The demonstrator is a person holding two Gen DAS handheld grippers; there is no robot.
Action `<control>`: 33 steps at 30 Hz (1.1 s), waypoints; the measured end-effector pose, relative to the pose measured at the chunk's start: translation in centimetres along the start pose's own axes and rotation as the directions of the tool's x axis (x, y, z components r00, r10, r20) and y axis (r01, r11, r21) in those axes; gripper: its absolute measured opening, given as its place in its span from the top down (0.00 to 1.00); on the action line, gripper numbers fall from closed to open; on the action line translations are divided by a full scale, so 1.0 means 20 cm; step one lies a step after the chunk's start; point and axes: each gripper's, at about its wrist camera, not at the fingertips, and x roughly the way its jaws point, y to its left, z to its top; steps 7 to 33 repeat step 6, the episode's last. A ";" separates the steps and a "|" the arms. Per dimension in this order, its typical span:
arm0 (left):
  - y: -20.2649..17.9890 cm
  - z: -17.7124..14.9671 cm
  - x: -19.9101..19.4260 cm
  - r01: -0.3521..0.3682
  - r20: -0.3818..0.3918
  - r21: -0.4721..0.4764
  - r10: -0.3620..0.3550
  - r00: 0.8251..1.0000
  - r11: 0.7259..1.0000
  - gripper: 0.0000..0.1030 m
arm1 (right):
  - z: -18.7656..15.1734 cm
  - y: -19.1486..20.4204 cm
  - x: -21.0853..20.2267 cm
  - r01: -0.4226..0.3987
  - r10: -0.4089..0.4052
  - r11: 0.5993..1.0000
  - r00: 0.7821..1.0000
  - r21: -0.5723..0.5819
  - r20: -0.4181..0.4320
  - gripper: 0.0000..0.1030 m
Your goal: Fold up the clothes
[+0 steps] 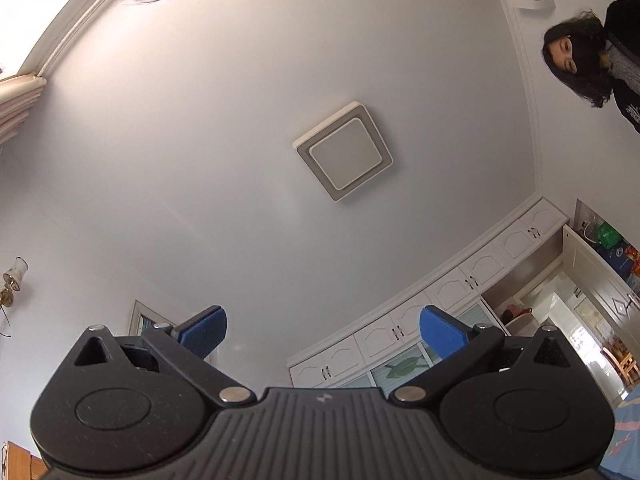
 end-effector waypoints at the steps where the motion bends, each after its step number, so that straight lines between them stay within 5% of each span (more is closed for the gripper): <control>1: 0.00 0.00 0.00 0.007 -0.006 -0.015 -0.007 1.000 1.000 0.00 | 0.00 0.00 0.00 0.002 -0.002 1.000 1.000 -0.003 -0.001 0.22; 6: 0.02 -0.07 0.03 0.070 -0.071 -0.070 -0.075 0.995 0.995 0.00 | -0.01 0.01 0.00 0.008 -0.008 1.000 1.000 -0.014 -0.004 0.22; 33: 0.02 -0.07 0.03 0.070 -0.071 -0.070 -0.075 0.995 0.995 0.00 | -0.01 0.01 0.00 0.008 -0.008 1.000 1.000 -0.014 -0.004 0.22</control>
